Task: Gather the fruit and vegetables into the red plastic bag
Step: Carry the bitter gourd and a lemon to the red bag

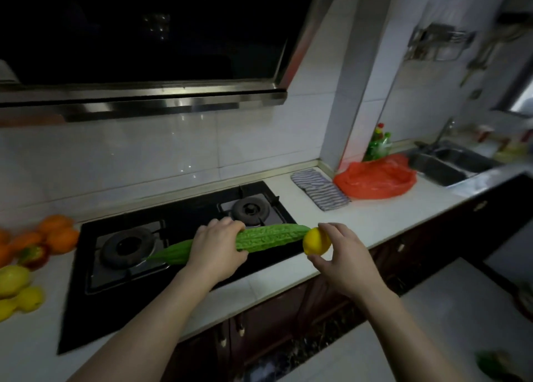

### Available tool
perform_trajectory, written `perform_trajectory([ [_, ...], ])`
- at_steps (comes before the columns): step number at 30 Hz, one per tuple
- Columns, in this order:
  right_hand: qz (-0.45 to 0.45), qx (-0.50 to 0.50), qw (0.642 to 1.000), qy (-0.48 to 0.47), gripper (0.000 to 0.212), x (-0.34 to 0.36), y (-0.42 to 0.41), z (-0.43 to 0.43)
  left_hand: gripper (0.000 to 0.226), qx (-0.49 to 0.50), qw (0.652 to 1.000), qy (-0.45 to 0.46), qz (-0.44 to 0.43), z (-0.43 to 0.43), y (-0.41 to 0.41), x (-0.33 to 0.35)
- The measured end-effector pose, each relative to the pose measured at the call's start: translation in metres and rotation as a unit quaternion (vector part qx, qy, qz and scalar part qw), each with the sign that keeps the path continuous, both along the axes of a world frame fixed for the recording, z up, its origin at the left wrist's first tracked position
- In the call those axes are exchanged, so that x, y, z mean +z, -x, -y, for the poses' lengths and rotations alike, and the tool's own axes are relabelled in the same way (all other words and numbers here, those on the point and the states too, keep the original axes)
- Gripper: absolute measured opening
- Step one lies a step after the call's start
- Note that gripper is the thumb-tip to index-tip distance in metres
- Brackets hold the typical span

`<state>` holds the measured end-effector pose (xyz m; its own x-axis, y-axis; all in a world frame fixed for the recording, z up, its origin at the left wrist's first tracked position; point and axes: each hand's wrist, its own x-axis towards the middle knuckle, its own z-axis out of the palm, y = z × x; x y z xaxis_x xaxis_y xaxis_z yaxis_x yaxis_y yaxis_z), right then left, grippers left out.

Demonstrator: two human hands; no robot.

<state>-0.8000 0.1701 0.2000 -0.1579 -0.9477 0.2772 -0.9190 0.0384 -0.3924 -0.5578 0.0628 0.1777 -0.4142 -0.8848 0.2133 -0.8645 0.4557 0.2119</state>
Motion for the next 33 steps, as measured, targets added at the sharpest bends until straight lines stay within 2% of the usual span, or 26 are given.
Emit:
perform_trajectory([
  [11, -0.040, -0.103, 0.994, -0.005, 0.067, 0.012, 0.091, 0.042, 0.049, -0.099, 0.995, 0.009, -0.033, 0.094, 0.122, 0.004],
  [18, -0.019, -0.141, 0.990, 0.004, 0.068, 0.007, 0.157, 0.059, 0.045, -0.125, 0.992, 0.002, -0.019, 0.124, 0.197, 0.009],
  [33, -0.013, -0.134, 0.990, 0.026, 0.068, 0.003, 0.403, 0.059, 0.044, -0.100, 0.994, 0.020, -0.029, 0.114, 0.436, 0.013],
])
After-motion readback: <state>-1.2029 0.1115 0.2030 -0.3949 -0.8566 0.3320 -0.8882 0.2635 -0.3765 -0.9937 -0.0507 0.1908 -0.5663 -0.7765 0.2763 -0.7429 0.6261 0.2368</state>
